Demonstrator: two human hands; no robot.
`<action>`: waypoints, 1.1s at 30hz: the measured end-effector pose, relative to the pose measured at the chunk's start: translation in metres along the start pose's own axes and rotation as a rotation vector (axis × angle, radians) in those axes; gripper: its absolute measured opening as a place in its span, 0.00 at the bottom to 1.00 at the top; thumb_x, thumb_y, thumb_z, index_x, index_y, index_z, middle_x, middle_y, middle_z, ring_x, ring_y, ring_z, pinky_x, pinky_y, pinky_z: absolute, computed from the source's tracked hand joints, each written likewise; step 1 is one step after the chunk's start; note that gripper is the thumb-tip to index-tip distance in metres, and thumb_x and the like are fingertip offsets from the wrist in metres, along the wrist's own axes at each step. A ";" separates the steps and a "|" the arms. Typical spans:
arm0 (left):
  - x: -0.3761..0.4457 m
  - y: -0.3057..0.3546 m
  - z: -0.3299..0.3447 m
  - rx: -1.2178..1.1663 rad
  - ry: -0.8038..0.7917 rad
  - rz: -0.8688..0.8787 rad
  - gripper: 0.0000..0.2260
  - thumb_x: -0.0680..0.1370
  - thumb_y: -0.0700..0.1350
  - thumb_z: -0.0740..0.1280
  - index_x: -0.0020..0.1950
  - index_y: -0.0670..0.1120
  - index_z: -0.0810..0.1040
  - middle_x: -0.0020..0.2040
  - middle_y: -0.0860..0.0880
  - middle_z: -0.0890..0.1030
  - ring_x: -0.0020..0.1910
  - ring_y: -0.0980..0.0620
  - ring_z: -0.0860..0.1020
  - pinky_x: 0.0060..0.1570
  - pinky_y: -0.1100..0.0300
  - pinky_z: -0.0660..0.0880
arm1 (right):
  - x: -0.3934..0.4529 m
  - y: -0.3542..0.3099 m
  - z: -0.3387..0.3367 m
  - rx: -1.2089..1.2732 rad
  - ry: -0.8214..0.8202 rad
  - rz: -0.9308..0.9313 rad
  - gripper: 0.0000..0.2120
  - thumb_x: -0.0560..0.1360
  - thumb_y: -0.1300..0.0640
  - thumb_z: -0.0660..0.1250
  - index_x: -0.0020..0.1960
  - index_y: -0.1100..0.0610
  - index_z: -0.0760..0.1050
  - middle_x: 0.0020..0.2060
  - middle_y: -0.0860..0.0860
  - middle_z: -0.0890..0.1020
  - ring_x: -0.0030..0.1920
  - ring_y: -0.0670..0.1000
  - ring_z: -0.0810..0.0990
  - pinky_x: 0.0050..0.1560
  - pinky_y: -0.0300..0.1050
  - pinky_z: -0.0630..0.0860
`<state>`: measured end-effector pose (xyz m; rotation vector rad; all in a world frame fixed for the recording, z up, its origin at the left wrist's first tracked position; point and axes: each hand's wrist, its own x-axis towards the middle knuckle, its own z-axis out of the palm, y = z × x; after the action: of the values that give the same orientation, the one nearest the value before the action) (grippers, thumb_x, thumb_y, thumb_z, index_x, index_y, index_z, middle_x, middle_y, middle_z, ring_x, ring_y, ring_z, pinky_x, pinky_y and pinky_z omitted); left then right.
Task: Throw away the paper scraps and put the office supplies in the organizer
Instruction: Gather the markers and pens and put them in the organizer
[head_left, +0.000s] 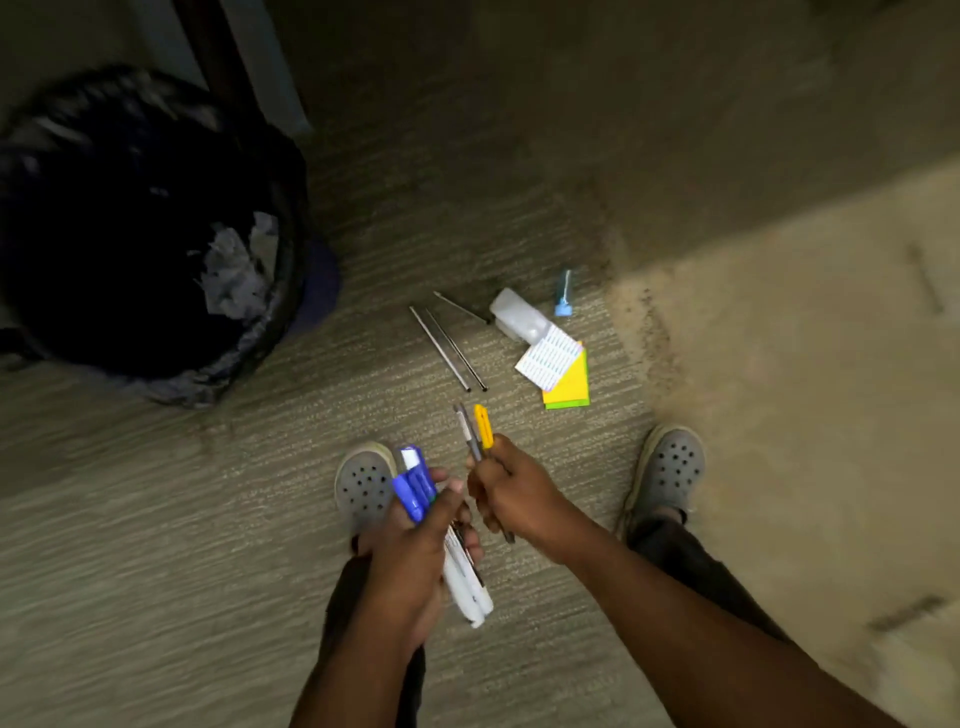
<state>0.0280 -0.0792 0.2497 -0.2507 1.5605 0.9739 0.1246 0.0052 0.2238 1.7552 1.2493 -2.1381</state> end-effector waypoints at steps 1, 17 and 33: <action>-0.017 0.013 0.010 -0.024 -0.028 0.016 0.13 0.71 0.46 0.71 0.54 0.46 0.76 0.31 0.47 0.77 0.27 0.51 0.75 0.26 0.58 0.74 | -0.019 -0.014 -0.010 0.112 -0.054 -0.002 0.07 0.78 0.62 0.55 0.52 0.61 0.70 0.31 0.55 0.76 0.29 0.54 0.73 0.30 0.48 0.70; -0.323 0.212 0.095 -0.131 -0.364 0.104 0.16 0.75 0.43 0.69 0.62 0.43 0.76 0.43 0.42 0.82 0.35 0.47 0.80 0.33 0.56 0.79 | -0.319 -0.229 -0.144 0.415 -0.259 -0.289 0.15 0.76 0.72 0.53 0.55 0.59 0.72 0.36 0.52 0.75 0.29 0.48 0.69 0.30 0.40 0.66; -0.436 0.307 0.161 -0.569 -0.240 0.178 0.07 0.74 0.38 0.67 0.51 0.40 0.79 0.38 0.42 0.80 0.35 0.47 0.78 0.37 0.55 0.79 | -0.435 -0.381 -0.140 -0.090 -0.141 -0.467 0.10 0.80 0.52 0.61 0.48 0.59 0.74 0.31 0.50 0.73 0.26 0.44 0.67 0.26 0.38 0.64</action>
<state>0.0561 0.0683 0.7861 -0.3779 1.0746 1.5235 0.1650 0.1709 0.7937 1.3472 1.8238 -2.3353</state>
